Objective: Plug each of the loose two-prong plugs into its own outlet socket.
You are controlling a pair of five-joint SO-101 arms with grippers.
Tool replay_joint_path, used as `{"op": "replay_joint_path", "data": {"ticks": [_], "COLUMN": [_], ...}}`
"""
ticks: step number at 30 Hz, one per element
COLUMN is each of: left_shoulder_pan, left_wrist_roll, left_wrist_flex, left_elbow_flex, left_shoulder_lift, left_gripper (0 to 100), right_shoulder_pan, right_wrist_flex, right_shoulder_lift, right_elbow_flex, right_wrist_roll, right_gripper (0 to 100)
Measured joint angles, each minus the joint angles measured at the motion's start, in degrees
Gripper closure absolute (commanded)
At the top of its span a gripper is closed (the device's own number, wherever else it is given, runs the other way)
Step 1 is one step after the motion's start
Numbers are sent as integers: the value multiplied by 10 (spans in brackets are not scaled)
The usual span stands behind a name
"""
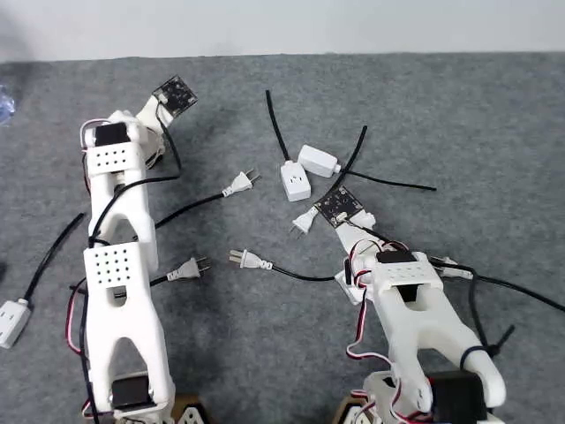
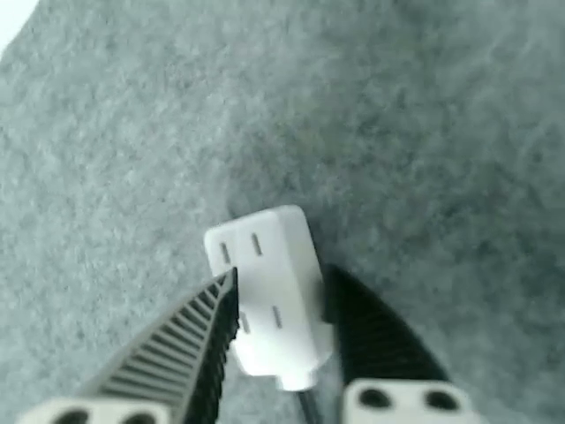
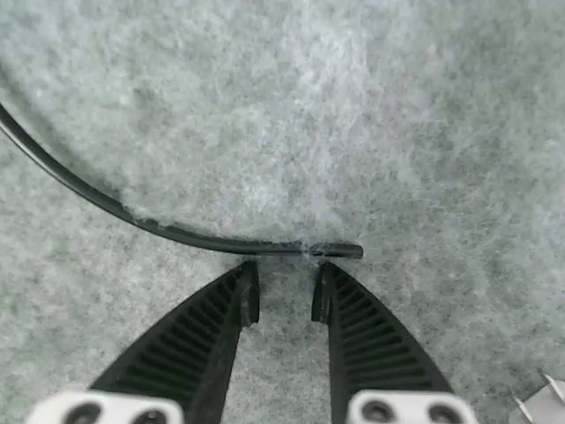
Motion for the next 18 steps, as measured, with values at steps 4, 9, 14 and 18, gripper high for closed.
{"op": "replay_joint_path", "data": {"ticks": [4, 9, 14, 18], "left_shoulder_pan": [4, 0, -37, -56], "left_wrist_roll": [-52, -72, -21, 28], "left_wrist_flex": [31, 55, 85, 79], "left_elbow_flex": [0, -20, -125, -157], "left_shoulder_lift": [-5, 0, 18, 22], "left_gripper": [987, 974, 779, 662], "right_shoulder_pan": [0, 0, 0, 0], "right_wrist_flex": [0, 0, 0, 0], "right_shoulder_lift": [0, 0, 0, 0], "right_elbow_flex": [0, 0, 0, 0], "right_wrist_roll": [0, 0, 0, 0], "right_gripper": [894, 894, 894, 894]}}
